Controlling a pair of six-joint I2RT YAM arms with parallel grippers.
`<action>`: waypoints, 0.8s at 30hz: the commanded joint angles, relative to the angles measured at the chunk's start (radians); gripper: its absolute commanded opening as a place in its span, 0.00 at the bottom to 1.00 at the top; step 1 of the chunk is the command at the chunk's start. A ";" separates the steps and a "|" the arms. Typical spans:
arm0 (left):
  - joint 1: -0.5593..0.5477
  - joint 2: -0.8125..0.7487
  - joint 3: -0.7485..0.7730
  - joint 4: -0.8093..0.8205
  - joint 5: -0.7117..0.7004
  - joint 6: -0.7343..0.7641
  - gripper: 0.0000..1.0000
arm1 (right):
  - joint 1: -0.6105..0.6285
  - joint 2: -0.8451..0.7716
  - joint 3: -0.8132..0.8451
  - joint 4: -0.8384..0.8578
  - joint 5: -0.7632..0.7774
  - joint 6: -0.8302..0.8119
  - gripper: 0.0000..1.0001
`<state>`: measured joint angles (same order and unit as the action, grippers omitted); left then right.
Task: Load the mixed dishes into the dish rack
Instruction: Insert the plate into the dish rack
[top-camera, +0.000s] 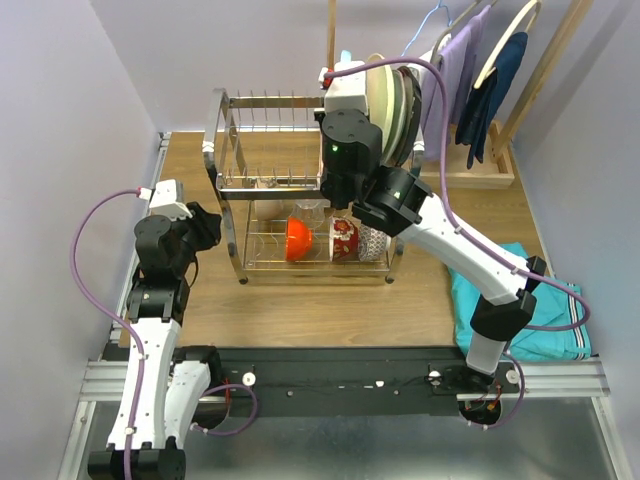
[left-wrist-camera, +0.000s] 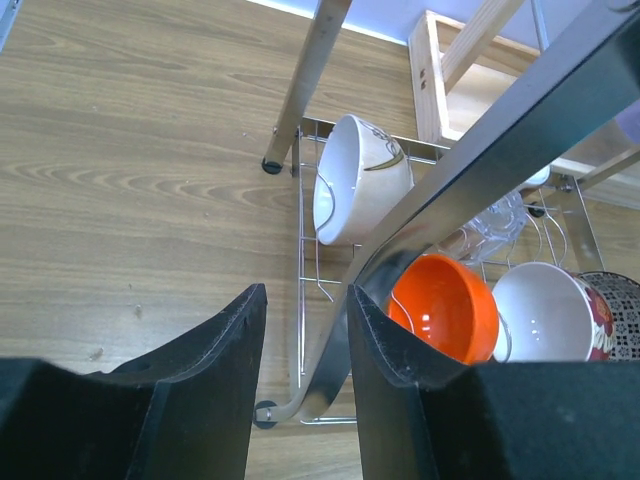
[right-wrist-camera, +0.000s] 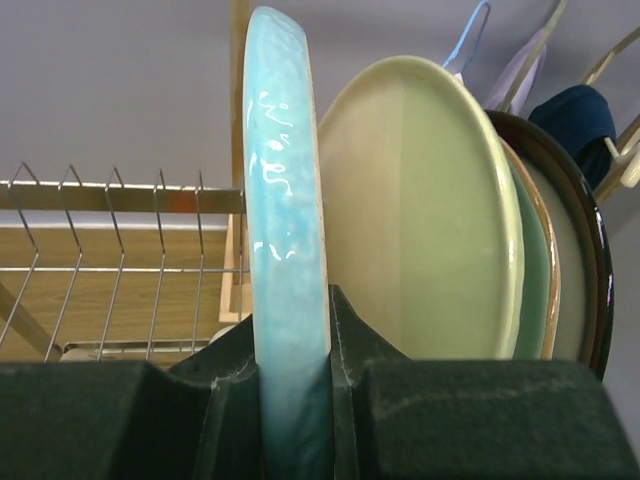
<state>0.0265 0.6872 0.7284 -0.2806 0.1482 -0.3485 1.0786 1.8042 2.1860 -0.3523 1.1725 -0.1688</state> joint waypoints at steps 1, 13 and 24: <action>0.018 0.003 0.023 0.004 0.005 -0.017 0.47 | 0.012 -0.028 0.040 0.222 -0.013 -0.108 0.00; 0.049 0.008 0.016 0.021 0.036 -0.067 0.47 | 0.055 -0.029 0.060 0.185 0.015 -0.110 0.00; 0.062 -0.002 0.026 -0.009 0.039 -0.073 0.47 | 0.052 -0.016 0.003 0.199 0.053 -0.077 0.00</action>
<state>0.0788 0.6968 0.7284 -0.2798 0.1692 -0.4129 1.1301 1.8069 2.1956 -0.2333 1.1885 -0.2787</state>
